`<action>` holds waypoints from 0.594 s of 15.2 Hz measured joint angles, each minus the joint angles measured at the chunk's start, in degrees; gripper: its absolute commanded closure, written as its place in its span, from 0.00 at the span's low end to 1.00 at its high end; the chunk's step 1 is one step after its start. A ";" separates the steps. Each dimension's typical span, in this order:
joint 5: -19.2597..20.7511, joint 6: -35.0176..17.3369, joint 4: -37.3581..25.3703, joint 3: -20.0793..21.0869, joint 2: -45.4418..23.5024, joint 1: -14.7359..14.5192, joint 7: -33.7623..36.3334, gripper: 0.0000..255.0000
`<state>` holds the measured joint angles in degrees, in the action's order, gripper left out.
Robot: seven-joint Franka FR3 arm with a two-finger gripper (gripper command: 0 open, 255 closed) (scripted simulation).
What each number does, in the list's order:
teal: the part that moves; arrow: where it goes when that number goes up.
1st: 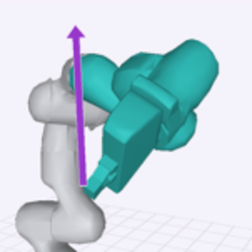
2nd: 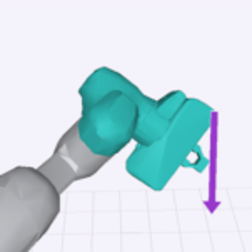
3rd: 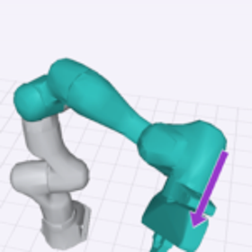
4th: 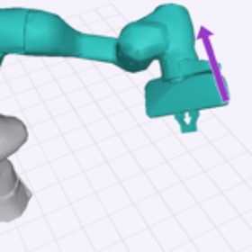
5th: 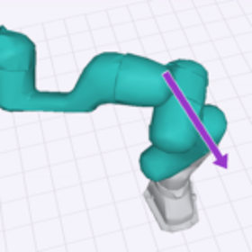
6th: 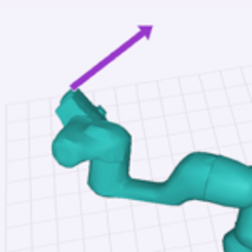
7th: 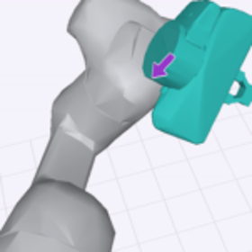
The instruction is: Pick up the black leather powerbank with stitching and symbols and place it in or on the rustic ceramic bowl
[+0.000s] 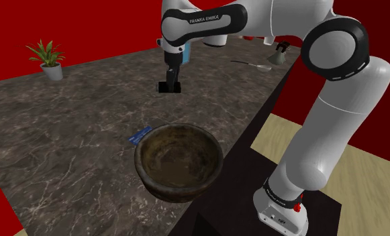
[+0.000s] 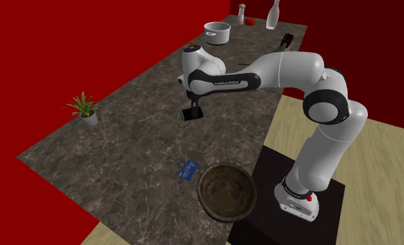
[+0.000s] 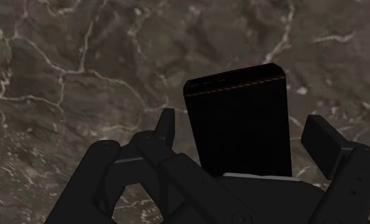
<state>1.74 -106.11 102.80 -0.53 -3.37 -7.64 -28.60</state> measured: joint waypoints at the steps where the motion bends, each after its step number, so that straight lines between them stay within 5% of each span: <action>1: 0.00 -0.37 0.35 -0.01 -0.02 0.01 -0.01 0.00; 6: 0.00 -0.69 0.57 0.01 -0.09 -0.01 0.02 0.00; 7: 0.00 -0.69 0.57 0.01 -0.09 -0.01 0.02 1.00; 9: 0.01 -0.70 0.53 0.00 -0.06 0.00 0.02 1.00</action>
<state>1.75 -106.81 103.33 -0.53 -3.43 -7.64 -28.58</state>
